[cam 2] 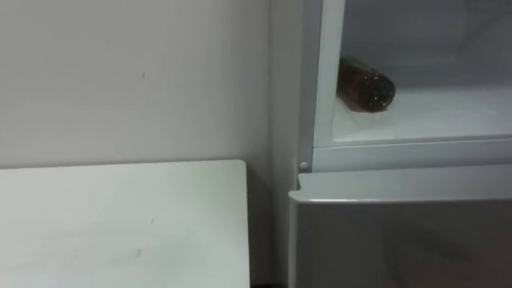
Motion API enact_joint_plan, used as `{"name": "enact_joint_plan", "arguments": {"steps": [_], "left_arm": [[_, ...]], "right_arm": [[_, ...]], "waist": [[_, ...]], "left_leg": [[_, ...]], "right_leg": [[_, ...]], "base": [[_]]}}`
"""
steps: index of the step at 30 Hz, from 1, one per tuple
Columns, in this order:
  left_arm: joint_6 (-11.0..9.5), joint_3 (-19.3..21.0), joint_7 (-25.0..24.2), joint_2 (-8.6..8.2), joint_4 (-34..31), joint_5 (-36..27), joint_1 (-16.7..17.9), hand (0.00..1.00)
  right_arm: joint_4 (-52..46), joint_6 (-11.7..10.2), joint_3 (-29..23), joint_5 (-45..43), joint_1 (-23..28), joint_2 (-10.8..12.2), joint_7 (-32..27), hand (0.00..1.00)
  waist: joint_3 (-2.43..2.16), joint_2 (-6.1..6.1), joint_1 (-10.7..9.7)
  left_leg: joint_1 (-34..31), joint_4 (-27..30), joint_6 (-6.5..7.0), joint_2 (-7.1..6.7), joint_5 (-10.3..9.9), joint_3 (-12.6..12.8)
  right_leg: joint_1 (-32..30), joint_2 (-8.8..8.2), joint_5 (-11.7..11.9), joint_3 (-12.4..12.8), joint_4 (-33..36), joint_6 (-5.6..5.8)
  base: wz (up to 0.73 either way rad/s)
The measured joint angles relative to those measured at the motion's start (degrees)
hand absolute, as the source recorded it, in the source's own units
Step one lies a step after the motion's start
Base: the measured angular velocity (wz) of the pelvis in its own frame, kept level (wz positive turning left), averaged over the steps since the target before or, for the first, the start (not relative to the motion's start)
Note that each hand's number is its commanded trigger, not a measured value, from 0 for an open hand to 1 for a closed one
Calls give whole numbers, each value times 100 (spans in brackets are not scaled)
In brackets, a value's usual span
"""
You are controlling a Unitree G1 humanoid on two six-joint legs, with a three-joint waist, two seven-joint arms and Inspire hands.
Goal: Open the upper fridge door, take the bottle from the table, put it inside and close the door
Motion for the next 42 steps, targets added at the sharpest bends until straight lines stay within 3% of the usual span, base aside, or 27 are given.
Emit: {"name": "enact_joint_plan", "arguments": {"steps": [1, 6, 12, 18, 23, 34, 39, 42], "left_arm": [[1, -28, 19, 0, -23, -51, -7, 0], [-3, -158, 12, -27, -86, -71, -96, 0], [25, -214, -135, -44, -174, 86, -95, 0], [114, -401, -188, -59, -220, 599, -167, 0], [197, -612, -278, -66, -225, 688, -285, 0], [391, -830, -401, -72, -327, 710, -285, 0], [391, -711, -493, -73, -417, 714, -297, 0], [388, -423, -490, -72, -437, 717, -285, 0]], "right_arm": [[218, -1, 76, -6, -3, -5, 58, 0], [1172, 1, 378, 8, -158, -5, 597, 0], [1746, 321, 582, 0, -244, 0, 1676, 0], [2267, 629, 785, -4, -511, 14, 2782, 0], [2356, 749, 830, 86, -649, 53, 3535, 0], [2695, 945, 786, 756, -744, 211, 3985, 0], [2629, 984, 652, 942, -759, 209, 4041, 0], [2246, 1058, 238, 936, -792, 203, 4046, 0]], "waist": [[25, 12, 5], [36, 49, 14], [34, 63, 16], [25, -8, 15], [71, -109, 5], [63, -106, -19], [63, -131, -36], [61, -121, -114]], "left_leg": [[43, -10, -2, 1, -1, 10], [69, -29, -11, 8, -17, -8], [69, -40, -15, 10, -19, -14], [71, -20, -14, 4, -19, -21], [47, 18, -17, 13, -24, -26], [-23, 59, -27, 20, -34, -18], [38, 38, -33, 35, -43, 19], [44, 27, -39, 61, -64, 151]], "right_leg": [[61, 8, 4, 3, -57, 3], [66, 16, 1, 10, -49, 4], [64, 15, -8, 3, -55, 3], [80, -25, -8, 5, -52, 4], [86, -27, -25, -10, -48, -2], [55, 11, -24, -3, -64, -6], [24, 11, -24, 76, -34, -9], [-44, 26, -21, 183, -23, -22]], "base": [[0], [0], [0], [0], [1], [2], [-9], [-24]]}}
